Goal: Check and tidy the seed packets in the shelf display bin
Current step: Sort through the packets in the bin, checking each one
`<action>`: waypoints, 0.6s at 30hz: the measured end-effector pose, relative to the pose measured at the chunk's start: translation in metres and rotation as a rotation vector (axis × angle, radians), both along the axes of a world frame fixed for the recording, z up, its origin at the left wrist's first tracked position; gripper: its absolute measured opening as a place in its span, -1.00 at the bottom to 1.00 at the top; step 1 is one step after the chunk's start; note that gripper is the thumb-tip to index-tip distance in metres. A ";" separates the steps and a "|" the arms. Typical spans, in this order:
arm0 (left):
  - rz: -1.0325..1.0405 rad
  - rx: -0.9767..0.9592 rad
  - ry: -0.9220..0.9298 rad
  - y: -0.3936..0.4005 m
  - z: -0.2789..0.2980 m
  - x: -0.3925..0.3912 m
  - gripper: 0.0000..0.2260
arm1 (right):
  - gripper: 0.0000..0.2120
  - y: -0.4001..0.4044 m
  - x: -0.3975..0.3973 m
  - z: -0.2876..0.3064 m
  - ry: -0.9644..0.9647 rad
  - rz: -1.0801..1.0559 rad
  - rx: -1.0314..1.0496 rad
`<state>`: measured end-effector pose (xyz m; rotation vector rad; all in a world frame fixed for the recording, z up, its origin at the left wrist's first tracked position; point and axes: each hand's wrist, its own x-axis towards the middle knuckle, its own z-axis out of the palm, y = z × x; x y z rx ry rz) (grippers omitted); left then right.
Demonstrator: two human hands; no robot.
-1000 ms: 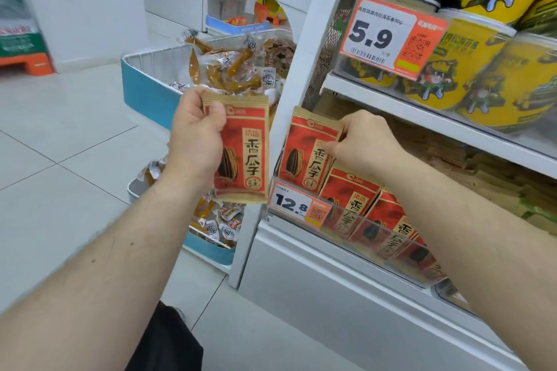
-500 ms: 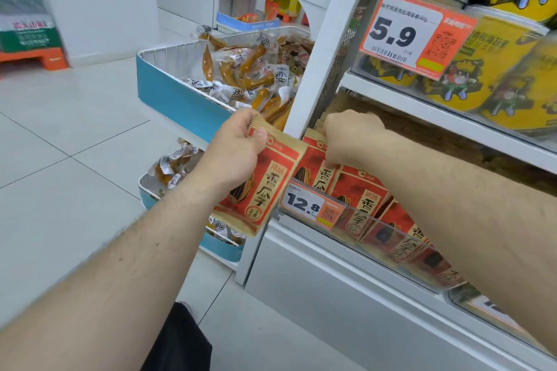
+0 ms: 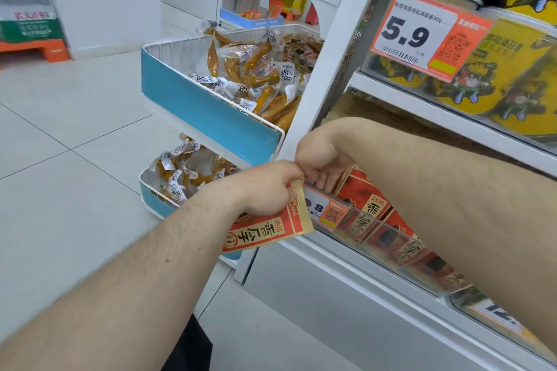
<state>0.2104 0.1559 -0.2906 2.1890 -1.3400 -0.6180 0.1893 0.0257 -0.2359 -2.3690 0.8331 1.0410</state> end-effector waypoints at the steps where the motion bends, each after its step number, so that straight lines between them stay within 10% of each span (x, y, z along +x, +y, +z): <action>1: 0.004 0.011 0.002 0.000 0.000 0.001 -0.90 | -0.70 -0.002 0.002 -0.002 0.060 -0.008 0.044; 13: -0.065 0.028 0.080 -0.001 0.000 0.000 -0.75 | -0.86 -0.010 0.011 -0.008 0.300 0.075 -0.041; 18: -0.067 0.040 0.100 -0.001 0.000 0.002 -0.78 | -0.63 -0.007 0.010 -0.018 0.338 0.082 -0.001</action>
